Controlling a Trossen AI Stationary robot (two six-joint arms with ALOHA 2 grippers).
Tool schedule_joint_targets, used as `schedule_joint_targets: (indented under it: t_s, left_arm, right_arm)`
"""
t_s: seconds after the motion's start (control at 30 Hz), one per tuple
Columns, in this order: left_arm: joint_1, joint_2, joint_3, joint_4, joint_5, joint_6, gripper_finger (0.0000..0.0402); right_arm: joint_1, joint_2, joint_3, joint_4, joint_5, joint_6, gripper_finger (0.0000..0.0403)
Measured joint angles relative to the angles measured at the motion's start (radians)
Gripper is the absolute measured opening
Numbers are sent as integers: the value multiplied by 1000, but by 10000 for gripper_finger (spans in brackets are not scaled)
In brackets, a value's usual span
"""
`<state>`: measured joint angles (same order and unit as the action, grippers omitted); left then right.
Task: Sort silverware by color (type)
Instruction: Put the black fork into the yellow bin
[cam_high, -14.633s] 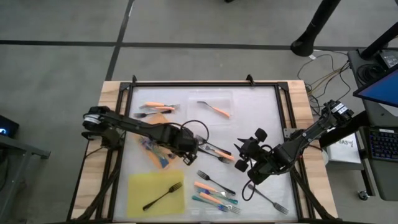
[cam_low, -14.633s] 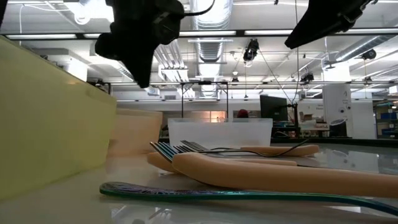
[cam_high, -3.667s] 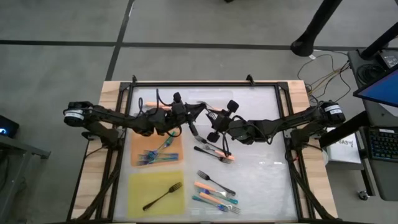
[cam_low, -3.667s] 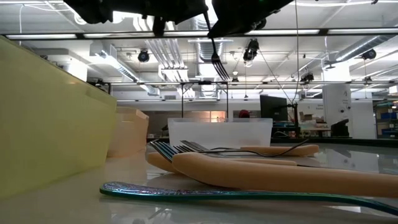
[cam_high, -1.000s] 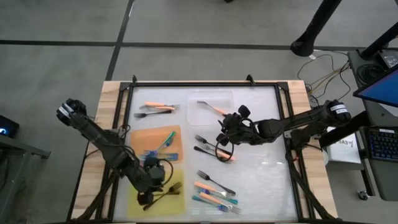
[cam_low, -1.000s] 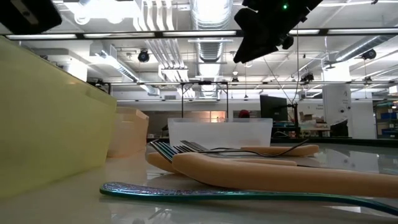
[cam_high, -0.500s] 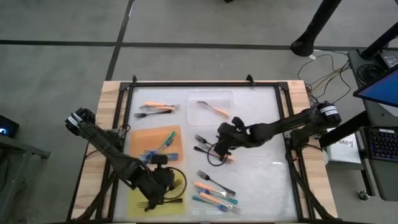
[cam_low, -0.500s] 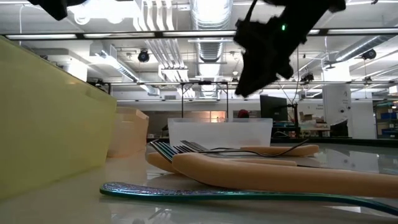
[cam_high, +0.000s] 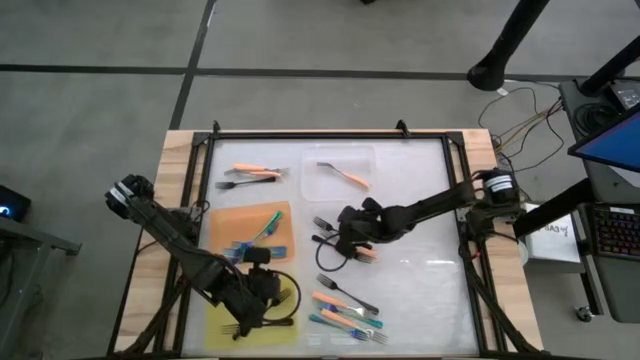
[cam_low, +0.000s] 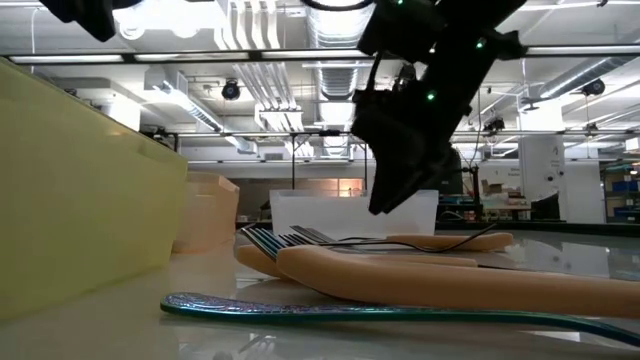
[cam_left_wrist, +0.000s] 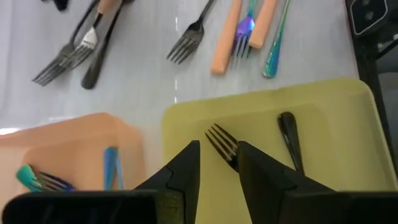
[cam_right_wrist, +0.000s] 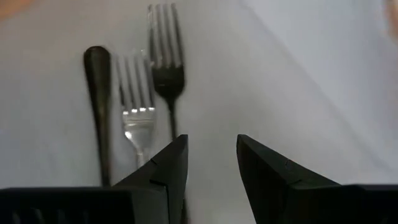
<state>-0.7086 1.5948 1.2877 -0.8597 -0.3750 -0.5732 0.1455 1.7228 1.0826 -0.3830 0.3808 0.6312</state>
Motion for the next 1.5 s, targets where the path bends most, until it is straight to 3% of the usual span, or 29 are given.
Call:
schedule_joint_targets:
  t_s: [0.27, 0.8, 1.2, 1.33, 1.5]
  left_arm:
    - [0, -37, -30, -4, -12, 31, 88]
    - [0, -118, -147, 68, -12, 43, 88]
    - [0, -135, -159, 73, -37, 85, 88]
    - [0, -138, -159, 86, -84, 113, 88]
    - [0, -142, -159, 149, -142, 216, 88]
  right_arm:
    - [-5, 51, 55, -1, -102, 8, 129]
    - [-27, 91, 69, -1, -93, 8, 127]
    - [-30, 140, 70, 0, -88, 15, 124]
    - [-30, 135, 70, 0, -92, 4, 110]
    - [-38, 135, 71, -1, -105, -20, 45]
